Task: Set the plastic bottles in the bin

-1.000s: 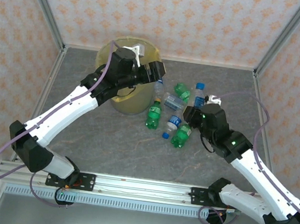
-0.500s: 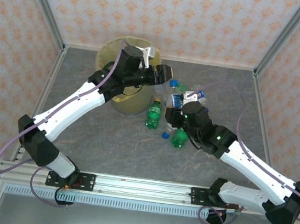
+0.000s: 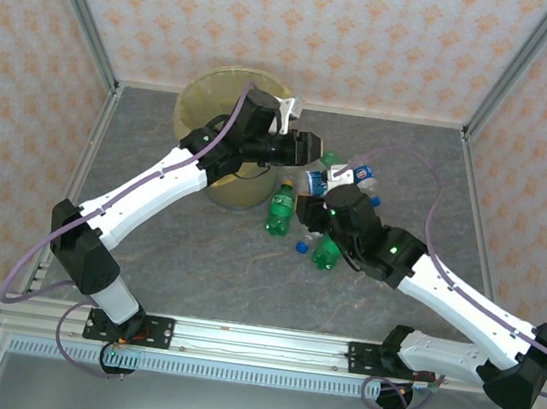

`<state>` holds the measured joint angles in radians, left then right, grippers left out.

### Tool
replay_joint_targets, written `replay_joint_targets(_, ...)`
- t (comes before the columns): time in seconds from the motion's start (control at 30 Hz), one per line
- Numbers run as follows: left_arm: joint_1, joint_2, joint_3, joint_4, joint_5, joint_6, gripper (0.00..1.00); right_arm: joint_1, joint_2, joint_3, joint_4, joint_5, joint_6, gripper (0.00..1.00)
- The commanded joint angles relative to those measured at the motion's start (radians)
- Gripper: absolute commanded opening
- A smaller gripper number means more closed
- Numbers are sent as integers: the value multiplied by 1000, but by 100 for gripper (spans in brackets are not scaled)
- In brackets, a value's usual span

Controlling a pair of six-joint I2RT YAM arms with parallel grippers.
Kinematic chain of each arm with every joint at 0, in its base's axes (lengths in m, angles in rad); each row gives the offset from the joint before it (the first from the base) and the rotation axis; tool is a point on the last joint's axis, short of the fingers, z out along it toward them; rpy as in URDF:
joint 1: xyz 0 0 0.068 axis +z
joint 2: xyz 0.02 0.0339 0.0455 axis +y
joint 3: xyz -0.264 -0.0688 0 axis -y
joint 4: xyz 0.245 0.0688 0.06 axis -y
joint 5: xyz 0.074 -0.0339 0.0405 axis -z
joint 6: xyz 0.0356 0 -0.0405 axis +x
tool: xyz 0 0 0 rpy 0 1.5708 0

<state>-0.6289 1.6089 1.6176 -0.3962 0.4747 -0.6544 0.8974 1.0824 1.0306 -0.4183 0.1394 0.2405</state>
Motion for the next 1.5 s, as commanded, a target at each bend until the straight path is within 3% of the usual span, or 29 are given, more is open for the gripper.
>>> replay_joint_targets(0.0,-4,5,39,-8,18,12,28,5,-6,23,33,43,-10,45)
replay_joint_targets(0.1,-3,-8,43,6,10,7,27,6,-12,15,39,52,-2,51)
replay_joint_targets(0.2,-3,-21,55,14,-14,8,25,6,-23,8,40,91,17,68)
replay_joint_targets(0.3,-3,-39,70,19,-48,12,24,5,-48,-9,52,131,35,75)
replay_joint_targets(0.37,0,-49,82,17,-77,18,23,5,-69,-21,57,161,54,97)
replay_joint_targets(0.4,3,-57,88,17,-97,22,23,6,-81,-28,61,175,58,100)
replay_joint_targets(0.67,94,-154,73,44,-209,21,22,6,-145,-62,60,226,103,99)
replay_joint_targets(0.87,226,-243,37,65,-290,10,22,6,-153,-73,62,213,125,100)
replay_joint_targets(1.1,304,-305,-16,98,-399,-10,22,6,-147,-78,64,200,131,100)
replay_joint_targets(1.23,319,-305,-46,139,-468,-2,22,6,-139,-76,63,192,134,100)
replay_joint_targets(1.47,321,-182,22,81,-548,140,22,6,-134,-71,50,187,143,100)
